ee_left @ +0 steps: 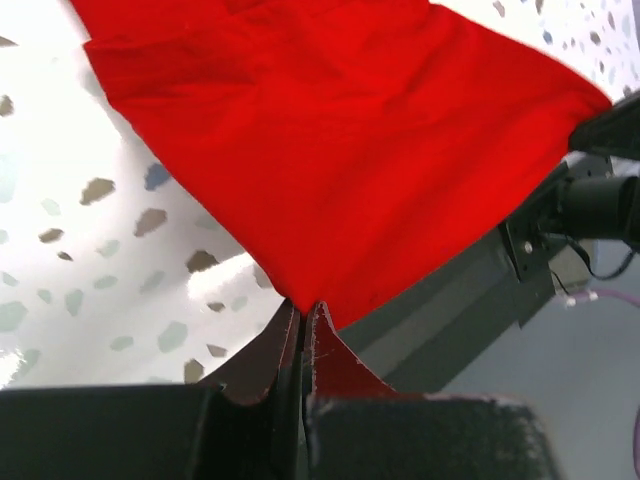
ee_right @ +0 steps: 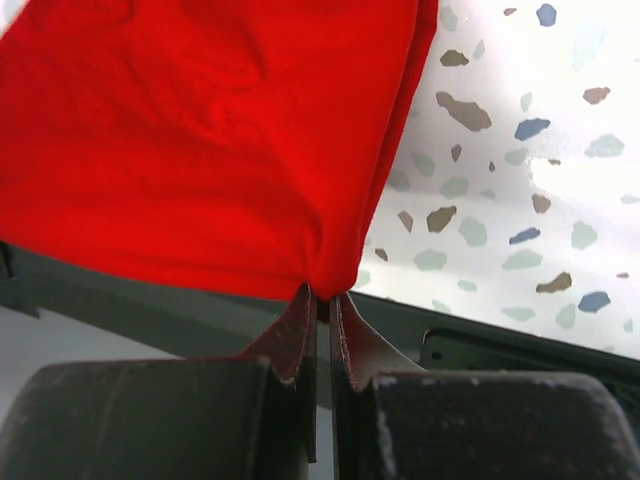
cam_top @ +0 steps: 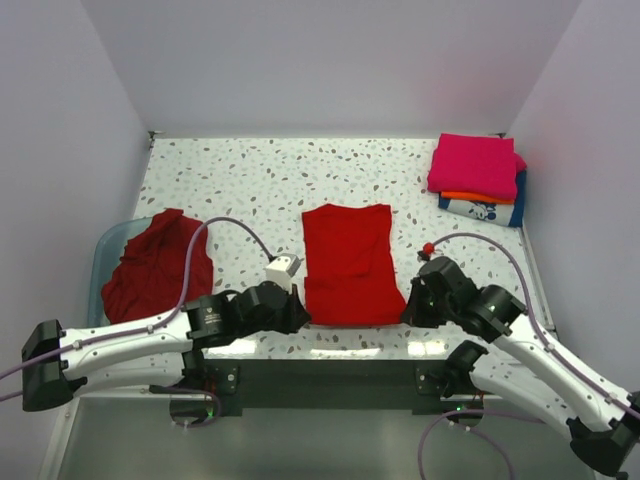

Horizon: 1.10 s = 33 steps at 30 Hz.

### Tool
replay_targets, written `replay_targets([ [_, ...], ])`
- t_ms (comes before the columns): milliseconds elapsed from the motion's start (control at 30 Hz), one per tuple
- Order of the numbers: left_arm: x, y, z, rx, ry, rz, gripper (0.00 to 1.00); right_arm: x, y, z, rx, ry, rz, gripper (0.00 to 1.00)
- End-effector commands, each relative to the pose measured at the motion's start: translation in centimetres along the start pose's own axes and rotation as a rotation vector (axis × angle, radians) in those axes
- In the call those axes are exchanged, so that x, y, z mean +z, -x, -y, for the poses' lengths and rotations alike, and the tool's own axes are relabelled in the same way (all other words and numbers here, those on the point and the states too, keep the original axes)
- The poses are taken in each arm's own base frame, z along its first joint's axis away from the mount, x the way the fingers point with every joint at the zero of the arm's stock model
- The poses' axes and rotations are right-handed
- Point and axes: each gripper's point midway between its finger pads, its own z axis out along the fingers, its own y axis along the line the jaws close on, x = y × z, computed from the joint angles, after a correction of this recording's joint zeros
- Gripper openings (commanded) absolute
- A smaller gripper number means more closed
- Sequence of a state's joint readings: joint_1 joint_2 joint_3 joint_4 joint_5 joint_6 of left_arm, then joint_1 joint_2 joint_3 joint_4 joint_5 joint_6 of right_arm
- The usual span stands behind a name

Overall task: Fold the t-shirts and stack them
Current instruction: Fold the tshirt

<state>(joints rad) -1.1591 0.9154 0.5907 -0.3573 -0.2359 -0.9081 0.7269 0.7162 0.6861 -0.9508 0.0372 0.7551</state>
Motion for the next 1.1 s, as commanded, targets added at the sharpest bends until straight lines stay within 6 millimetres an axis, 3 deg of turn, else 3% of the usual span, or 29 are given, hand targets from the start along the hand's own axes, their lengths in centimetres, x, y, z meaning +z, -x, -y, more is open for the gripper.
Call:
replay_targets([
  [0,-1.1,-0.8,0.4,0.007,-0.008,-0.007,0.00,-2.5,-0.5,0.9,0.009,-0.033,-0.012,0.00],
  [300,-3.6,-1.4,5.3,0.047,-0.122,-0.032,0.00,-6.6,0.0,-0.2,-0.002,0.048,0.015,0.00],
  [433,-4.7,-1.2,7.1,0.043,-0.144,-0.027,0.00,-9.0,1.0,-0.8,-0.010,0.071,0.058,0.00],
  [567,-5.5,-0.4,8.9,0.035,-0.160,-0.013,0.00,-10.1,2.2,-1.2,-0.026,0.069,0.087,0.00],
  [733,-5.3,1.1,7.7,-0.003,-0.067,0.053,0.00,-9.9,4.4,-1.5,-0.036,0.026,0.148,0.00],
  [867,-5.4,3.7,7.3,-0.031,-0.037,0.155,0.00,-9.3,6.6,-2.5,-0.030,0.026,0.214,0.00],
  [1067,-3.2,5.3,7.4,0.006,-0.027,0.133,0.00,-7.8,9.6,-3.9,-0.054,-0.013,0.260,0.00],
])
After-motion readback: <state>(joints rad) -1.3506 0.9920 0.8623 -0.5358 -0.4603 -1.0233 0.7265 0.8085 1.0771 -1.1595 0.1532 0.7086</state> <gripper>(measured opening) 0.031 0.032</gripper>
